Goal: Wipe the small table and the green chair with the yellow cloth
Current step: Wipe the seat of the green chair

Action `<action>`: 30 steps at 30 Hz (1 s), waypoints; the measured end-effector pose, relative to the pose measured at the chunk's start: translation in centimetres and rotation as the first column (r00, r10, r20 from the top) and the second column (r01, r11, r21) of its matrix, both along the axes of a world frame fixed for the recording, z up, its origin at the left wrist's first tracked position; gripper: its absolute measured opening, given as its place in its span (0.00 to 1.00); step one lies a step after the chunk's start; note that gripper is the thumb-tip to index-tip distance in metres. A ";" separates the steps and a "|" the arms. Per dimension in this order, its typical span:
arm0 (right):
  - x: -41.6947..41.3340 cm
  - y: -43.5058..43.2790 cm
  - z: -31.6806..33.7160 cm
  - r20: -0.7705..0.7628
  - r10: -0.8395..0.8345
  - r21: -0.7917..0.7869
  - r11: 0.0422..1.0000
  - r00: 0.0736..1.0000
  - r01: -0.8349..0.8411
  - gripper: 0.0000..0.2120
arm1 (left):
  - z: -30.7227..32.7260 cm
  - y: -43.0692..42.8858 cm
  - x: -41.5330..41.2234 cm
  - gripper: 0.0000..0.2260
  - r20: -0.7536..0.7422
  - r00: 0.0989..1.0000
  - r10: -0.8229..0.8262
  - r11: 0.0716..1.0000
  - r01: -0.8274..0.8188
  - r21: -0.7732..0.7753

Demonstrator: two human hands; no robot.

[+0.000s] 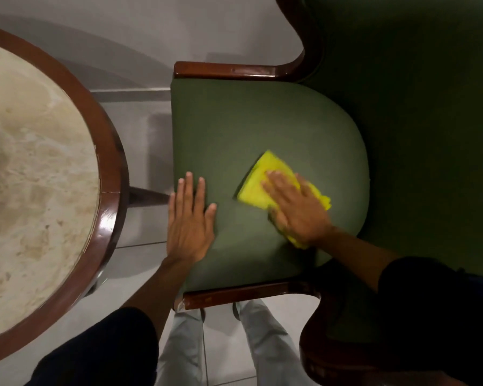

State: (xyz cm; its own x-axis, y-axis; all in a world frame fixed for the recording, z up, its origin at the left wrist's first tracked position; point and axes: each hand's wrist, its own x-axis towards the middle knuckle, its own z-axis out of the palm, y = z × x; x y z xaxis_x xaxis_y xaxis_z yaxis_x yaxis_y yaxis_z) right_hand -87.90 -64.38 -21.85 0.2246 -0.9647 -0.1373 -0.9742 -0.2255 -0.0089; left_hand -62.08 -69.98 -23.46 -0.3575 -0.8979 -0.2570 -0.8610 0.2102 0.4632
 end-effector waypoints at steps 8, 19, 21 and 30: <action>-1.1 -0.2 0.1 0.072 -0.944 0.083 0.328 0.322 0.941 0.27 | 0.2 1.1 0.5 0.25 0.010 0.998 -0.065 0.995 0.064 0.075; -3.0 3.4 4.1 -0.091 0.820 0.234 0.569 0.565 -0.788 0.22 | 3.1 -1.2 3.5 0.25 0.051 0.943 -0.329 0.928 0.313 0.202; -5.8 3.7 4.7 -0.146 0.678 0.276 0.727 0.720 -0.629 0.24 | 3.4 -0.5 3.9 0.26 0.080 0.937 -0.340 0.916 0.311 0.253; 7.3 -1.5 8.1 0.516 -0.712 0.613 0.695 0.476 0.376 0.22 | 8.9 2.8 -2.8 0.23 -0.356 0.800 0.482 0.738 -0.152 0.658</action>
